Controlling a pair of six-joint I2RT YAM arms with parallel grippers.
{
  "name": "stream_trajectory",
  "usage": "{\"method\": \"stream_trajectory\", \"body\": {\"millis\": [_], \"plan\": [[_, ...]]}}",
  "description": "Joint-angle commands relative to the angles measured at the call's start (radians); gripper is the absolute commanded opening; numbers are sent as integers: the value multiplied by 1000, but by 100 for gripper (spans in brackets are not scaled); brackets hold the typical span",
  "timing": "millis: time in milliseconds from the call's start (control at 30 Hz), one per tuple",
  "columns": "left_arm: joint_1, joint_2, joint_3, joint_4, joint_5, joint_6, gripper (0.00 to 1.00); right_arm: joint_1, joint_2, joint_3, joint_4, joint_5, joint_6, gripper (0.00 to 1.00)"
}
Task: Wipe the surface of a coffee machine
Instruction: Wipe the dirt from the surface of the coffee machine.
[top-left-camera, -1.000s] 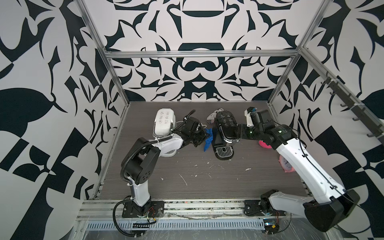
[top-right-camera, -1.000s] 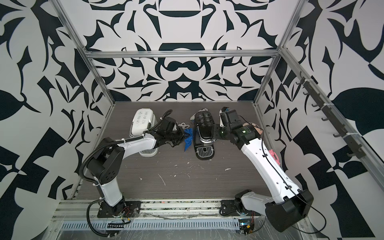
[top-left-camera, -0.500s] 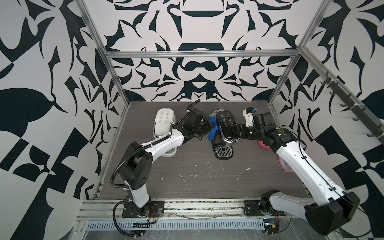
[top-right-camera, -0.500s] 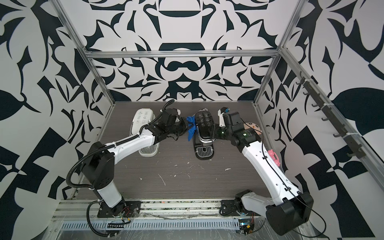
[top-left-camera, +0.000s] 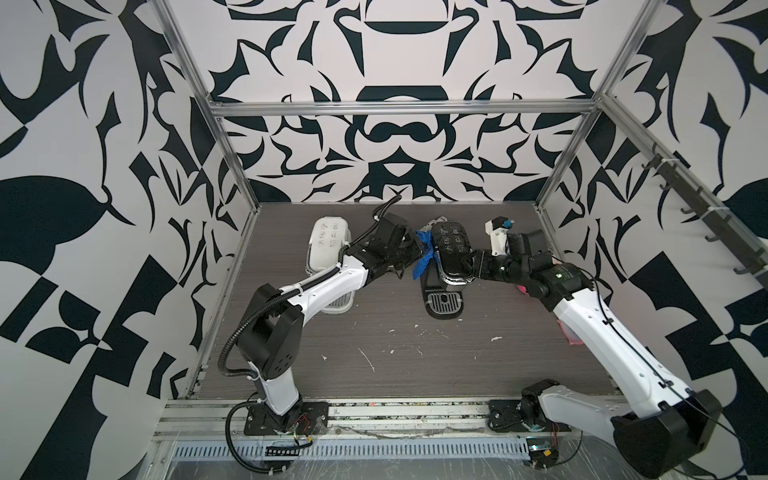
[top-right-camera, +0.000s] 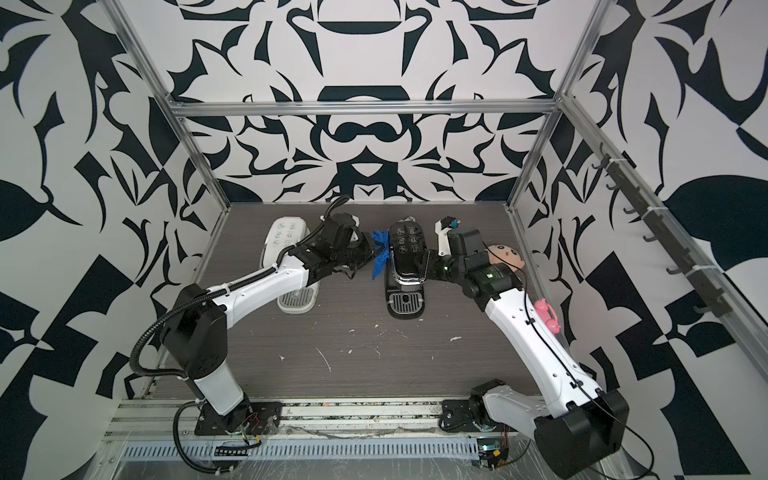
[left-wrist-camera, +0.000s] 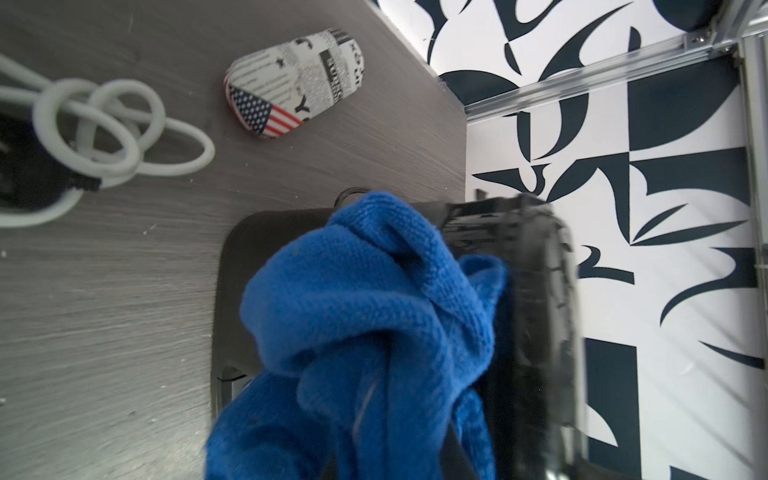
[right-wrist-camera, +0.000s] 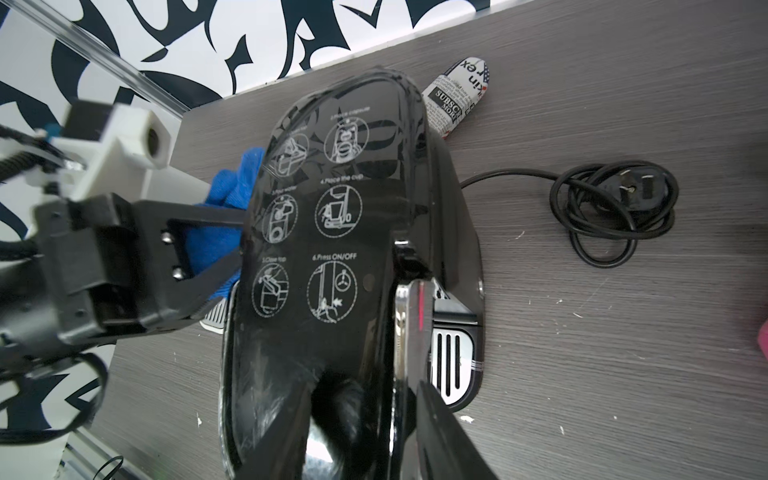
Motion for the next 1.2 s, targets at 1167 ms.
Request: {"method": "stream_trajectory", "body": {"millis": [1167], "plan": [[3, -37, -176, 215, 94, -255, 0, 20, 34, -136, -133, -85, 25, 42]]}}
